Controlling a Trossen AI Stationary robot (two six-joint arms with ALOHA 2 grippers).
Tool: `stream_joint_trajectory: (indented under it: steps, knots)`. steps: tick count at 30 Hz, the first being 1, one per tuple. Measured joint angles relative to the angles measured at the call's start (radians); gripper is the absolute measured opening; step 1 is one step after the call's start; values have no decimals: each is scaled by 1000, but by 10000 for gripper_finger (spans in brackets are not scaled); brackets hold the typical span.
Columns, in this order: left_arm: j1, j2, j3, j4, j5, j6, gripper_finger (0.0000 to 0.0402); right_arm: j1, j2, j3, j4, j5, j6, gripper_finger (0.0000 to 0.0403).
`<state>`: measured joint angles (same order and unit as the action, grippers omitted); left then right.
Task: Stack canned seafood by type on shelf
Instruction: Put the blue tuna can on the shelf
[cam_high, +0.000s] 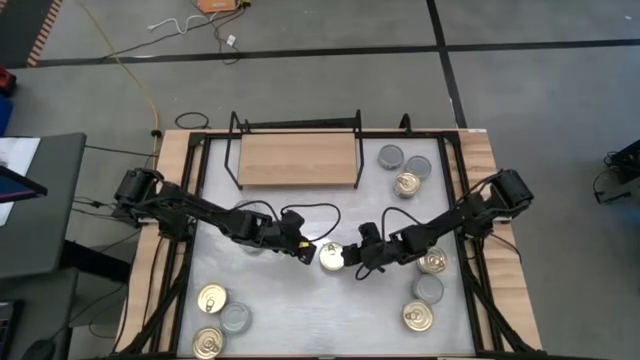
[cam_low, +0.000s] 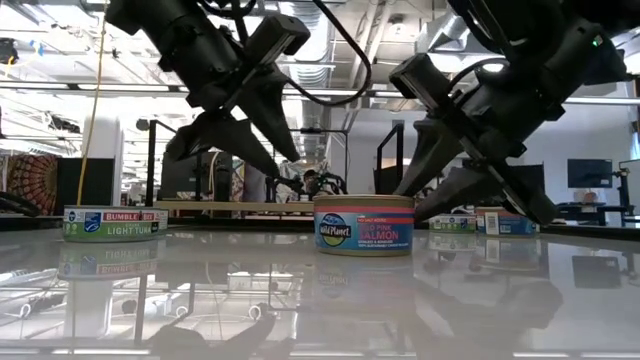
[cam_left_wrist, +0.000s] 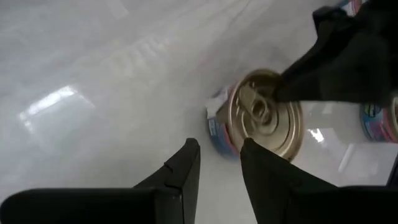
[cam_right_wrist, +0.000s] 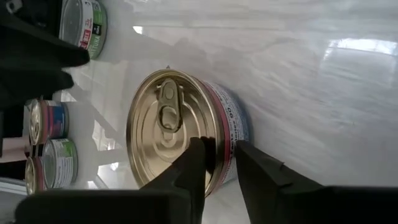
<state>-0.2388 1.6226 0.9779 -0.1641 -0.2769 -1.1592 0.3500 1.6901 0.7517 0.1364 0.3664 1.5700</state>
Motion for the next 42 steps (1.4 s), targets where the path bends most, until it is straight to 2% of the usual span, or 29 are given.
stream_joint_trajectory:
  steps: [9, 17, 21, 24, 29, 42]
  knots:
    - [-9, 0, -15, 6, -15, 4, 123, 0, 0, 0, -5, 0, 0, 111]
    - [-10, 18, -14, 2, -16, 14, 200, 2, 0, 0, -5, -2, 0, 111]
    - [-11, 82, -11, 10, -13, -30, 236, 2, 0, 0, -1, -5, -5, 111]
    - [-11, 144, -8, 41, 35, -74, 254, 2, 0, 0, -1, -7, -8, 111]
    - [-12, 176, -6, 111, 66, -141, 260, 2, -2, 0, -16, -24, -8, 111]
    - [-14, 164, -9, 170, 107, -241, 259, 2, -2, 1, -32, -26, -26, 111]
